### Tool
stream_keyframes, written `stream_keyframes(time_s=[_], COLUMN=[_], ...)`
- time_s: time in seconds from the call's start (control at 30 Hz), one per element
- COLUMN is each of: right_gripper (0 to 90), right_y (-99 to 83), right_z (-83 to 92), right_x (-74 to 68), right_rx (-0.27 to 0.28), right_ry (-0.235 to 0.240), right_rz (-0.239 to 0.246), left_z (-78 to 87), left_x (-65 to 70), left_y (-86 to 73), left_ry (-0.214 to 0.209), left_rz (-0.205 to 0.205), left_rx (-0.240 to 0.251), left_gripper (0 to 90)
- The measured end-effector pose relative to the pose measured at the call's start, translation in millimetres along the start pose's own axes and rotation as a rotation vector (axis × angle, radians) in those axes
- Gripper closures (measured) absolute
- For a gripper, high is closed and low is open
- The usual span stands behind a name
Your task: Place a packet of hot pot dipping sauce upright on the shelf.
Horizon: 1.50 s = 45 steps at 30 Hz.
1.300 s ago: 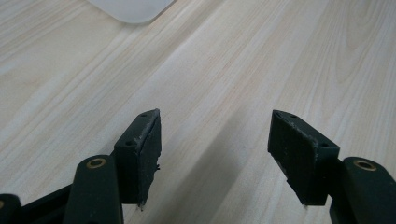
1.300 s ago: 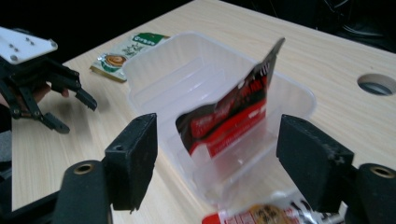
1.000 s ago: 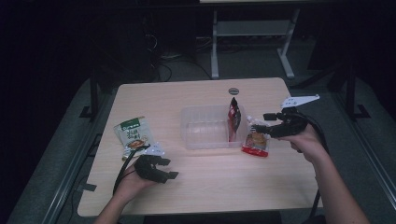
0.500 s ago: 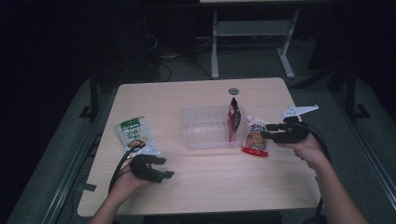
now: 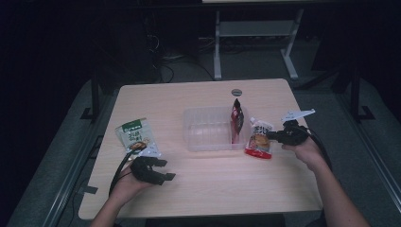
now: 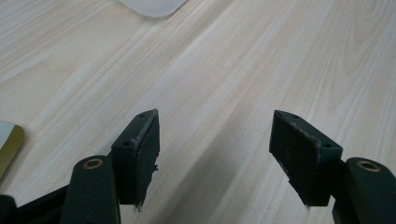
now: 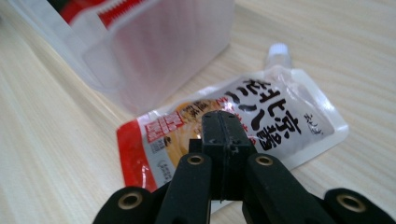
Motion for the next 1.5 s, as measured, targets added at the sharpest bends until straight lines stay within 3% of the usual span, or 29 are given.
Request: stream_keyframes(time_s=[0.5, 0.73, 0.93, 1.5], right_gripper=[89.8, 89.9, 90.0, 90.0], right_y=[0.8, -2.5, -3.4, -10.5], right_z=[-29.9, -39.6, -47.1, -37.8], right_x=[3.1, 3.2, -1.2, -8.7], right_rx=[-0.039, -0.075, -0.132, -0.184], right_ry=[-0.019, -0.031, -0.083, -0.033], right_rz=[-0.003, 0.036, 0.083, 0.098], left_z=[0.0, -0.9, -1.2, -1.4], left_x=[-0.6, -0.6, -0.5, -0.5], left_y=[-1.3, -2.1, -2.9, -2.9], left_ry=[0.0, 0.0, 0.0, 0.0], left_rz=[0.007, 0.01, 0.002, 0.013], left_rx=[0.004, 0.001, -0.01, -0.003], left_gripper=[33.1, 33.1, 33.1, 33.0])
Point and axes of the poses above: each handheld gripper's, and its own axes: z roughly backward along the jaws, y roughly out of its top, x roughly to its right, the point moved 7 cm from there along -z, roughly forward along the jaws, and after that the axes turned 6 degrees about z, right-handed, at the moved point
